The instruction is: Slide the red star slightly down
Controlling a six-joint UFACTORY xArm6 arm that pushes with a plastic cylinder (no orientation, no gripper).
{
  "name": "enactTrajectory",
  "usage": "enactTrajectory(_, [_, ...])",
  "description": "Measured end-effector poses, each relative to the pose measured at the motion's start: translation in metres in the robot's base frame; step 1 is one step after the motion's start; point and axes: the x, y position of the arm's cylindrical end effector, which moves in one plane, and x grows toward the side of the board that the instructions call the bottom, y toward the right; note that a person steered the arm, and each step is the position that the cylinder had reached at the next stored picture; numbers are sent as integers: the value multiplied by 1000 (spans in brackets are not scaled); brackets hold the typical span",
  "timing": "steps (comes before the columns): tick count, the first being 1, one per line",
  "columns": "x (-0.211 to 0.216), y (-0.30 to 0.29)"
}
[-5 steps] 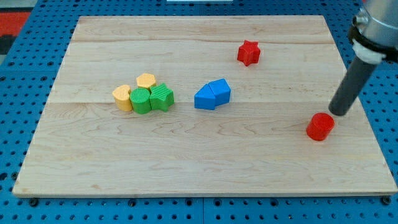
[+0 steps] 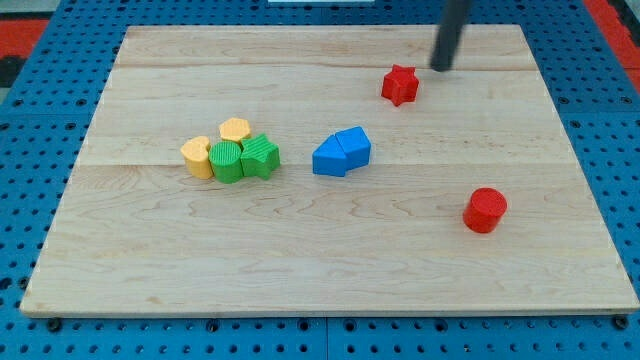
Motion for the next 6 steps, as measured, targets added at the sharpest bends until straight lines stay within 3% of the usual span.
enactTrajectory(1, [23,-53])
enactTrajectory(2, [69,-19])
enactTrajectory(3, [69,-10])
enactTrajectory(4, [118,-10])
enactTrajectory(5, [127,-4])
enactTrajectory(6, [109,-70])
